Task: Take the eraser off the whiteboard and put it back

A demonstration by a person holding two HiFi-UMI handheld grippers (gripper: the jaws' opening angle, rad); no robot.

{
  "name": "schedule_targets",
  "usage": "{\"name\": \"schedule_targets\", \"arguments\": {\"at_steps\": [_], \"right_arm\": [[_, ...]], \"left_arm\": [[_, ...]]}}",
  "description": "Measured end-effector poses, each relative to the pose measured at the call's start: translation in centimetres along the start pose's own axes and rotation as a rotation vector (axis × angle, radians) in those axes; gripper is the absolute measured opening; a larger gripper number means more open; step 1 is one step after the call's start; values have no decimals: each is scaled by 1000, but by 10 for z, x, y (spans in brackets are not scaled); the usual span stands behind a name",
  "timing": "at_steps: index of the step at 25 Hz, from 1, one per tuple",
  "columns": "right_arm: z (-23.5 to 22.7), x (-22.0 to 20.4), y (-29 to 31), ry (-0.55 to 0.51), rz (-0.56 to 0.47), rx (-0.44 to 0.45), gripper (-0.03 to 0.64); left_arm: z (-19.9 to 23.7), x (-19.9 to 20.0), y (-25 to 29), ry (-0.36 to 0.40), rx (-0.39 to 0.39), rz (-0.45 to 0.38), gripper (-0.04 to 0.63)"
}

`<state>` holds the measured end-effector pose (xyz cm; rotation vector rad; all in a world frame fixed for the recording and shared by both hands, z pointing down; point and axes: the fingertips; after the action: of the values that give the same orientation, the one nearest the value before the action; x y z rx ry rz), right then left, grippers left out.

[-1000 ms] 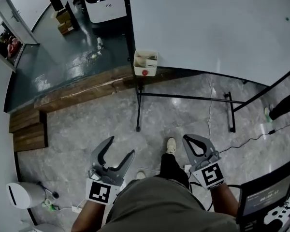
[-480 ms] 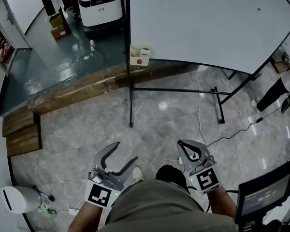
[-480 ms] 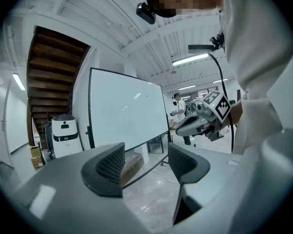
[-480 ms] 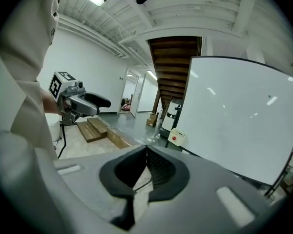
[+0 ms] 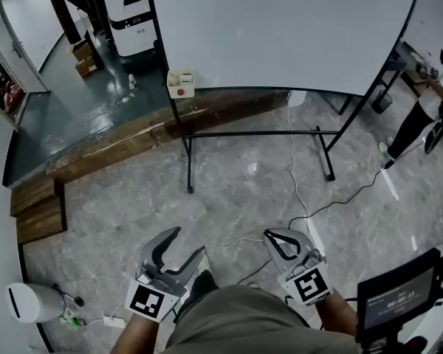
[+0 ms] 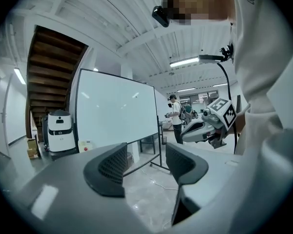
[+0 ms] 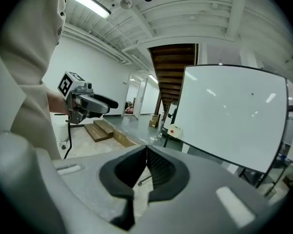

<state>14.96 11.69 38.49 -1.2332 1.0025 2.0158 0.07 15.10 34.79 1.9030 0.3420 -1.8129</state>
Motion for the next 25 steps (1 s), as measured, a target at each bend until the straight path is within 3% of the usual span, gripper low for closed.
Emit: {"name": "schedule_targets", "arguments": {"at_steps": [5,9,17,25], "right_arm": [[1,-42,-79,57,13,8,5],[2,-52,-114,61,5,-6,5],[47,-19,-121,82,-15,-79,5],[46,9,-109,41,-38,-55,5]], "left_arm": [[-92,1,-4,-50,-8,0,256],[-140,-5,-12,-51,-57,54,256],[-148,1,-53,-14,-167,9,245],[-138,11,-57,-46,-163,5,245]]}}
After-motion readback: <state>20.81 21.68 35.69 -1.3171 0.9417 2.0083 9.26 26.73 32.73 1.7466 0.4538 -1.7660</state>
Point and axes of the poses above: the fingertips, and each gripper's own axes: y forward along the fingers, z to its left, x out of its top, and after that the axes turned 5 degrees about -y, right-handed
